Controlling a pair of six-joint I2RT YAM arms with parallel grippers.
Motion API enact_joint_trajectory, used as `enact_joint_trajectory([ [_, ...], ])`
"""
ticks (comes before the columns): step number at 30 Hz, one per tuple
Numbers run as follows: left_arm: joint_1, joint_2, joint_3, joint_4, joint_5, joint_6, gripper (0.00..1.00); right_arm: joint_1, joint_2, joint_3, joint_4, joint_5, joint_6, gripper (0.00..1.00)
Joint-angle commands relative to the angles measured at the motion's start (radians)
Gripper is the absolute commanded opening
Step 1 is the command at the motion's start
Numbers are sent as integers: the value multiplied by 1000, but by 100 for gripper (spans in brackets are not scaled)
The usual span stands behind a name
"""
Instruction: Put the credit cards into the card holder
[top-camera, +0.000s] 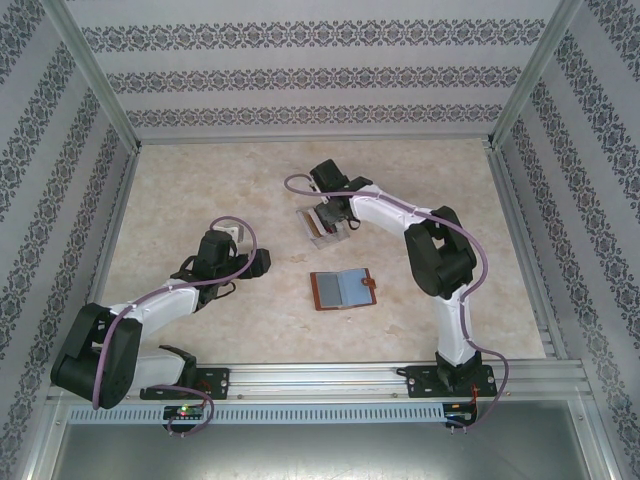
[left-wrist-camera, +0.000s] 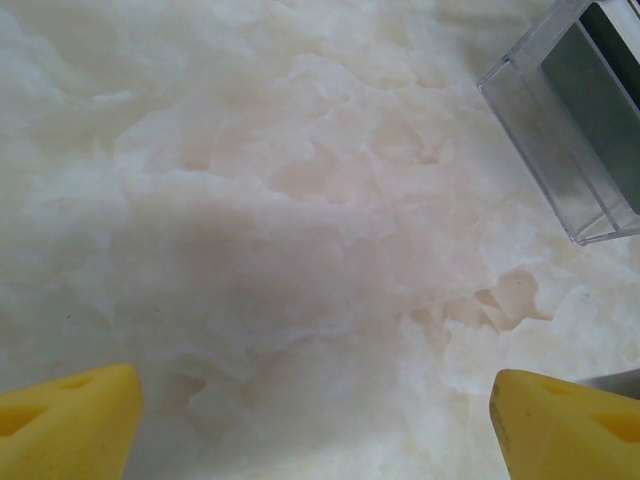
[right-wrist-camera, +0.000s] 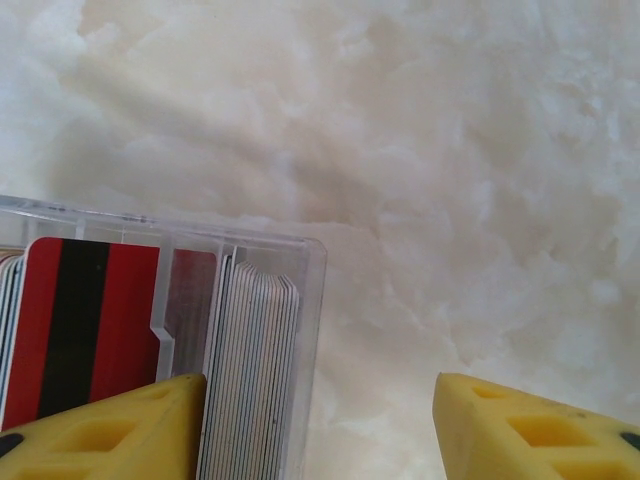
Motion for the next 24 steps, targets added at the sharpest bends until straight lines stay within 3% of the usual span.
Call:
enact_joint_trajectory([
  [1,3,-1,0,-17,-1,21,90,15,-37,-14,5,83,-34,62],
  [20,3,10,4,-17,7,21,90,28,-65,-28,4,75,-44,52],
  [24,3,21,8,-17,16,21,90,31,-72,-28,2,66,-46,40],
])
